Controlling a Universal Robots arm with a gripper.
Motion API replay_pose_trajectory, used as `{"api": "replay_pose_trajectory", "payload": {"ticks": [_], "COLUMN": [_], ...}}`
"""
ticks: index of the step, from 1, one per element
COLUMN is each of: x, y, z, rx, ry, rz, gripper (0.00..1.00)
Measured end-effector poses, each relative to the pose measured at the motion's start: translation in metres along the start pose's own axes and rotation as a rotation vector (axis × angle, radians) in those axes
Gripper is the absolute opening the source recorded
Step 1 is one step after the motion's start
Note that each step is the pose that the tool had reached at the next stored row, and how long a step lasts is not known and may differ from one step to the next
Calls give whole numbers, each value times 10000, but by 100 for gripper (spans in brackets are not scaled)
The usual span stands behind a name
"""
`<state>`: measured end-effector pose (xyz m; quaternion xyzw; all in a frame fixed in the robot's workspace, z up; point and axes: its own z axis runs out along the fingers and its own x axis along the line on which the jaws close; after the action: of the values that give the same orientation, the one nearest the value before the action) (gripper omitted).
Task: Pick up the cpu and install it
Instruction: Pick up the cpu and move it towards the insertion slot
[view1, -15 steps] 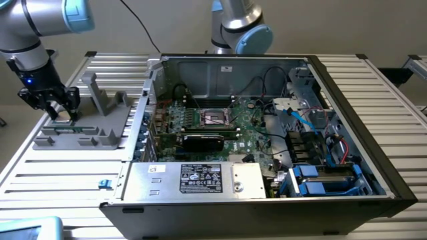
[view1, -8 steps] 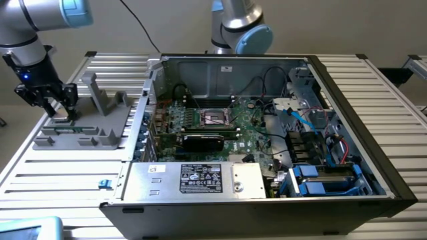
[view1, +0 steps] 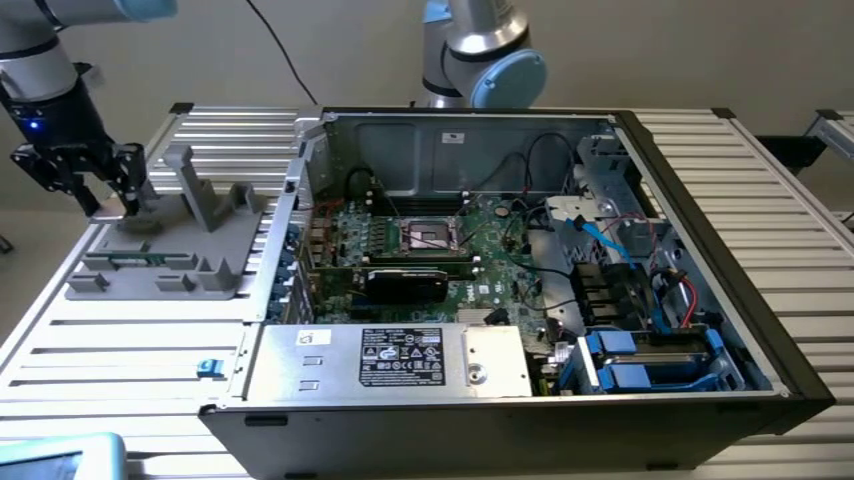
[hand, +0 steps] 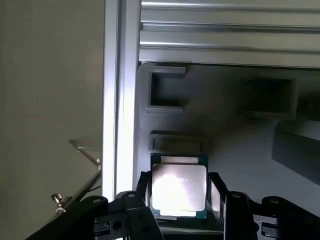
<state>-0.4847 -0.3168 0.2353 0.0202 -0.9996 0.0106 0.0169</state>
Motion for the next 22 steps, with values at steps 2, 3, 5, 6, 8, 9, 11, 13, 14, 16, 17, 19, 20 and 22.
{"api": "replay_pose_trajectory", "payload": {"ticks": [2,3,5,6,8,9,11,13,14,16,17,19,20,22], "x": [-16,-25,-45,-57,-80,-91,-117,-144,-158,-190,-208,-254,-283,-343], "y": [-4,-6,-12,-15,-21,-24,-31,-39,-41,-47,-50,-58,-64,-76], "z": [-90,-135,-226,-276,-365,-410,-503,-593,-640,-731,-779,-872,-919,-1011], "rx": [0,0,0,0,0,0,0,0,1,0,1,0,0,0], "ry": [0,-1,0,0,-1,0,0,-2,0,-1,0,1,3,7], "rz": [1,0,0,0,1,0,1,1,1,0,0,1,1,0], "gripper": [56,56,56,56,56,56,56,56,56,56,56,56,56,56]}}
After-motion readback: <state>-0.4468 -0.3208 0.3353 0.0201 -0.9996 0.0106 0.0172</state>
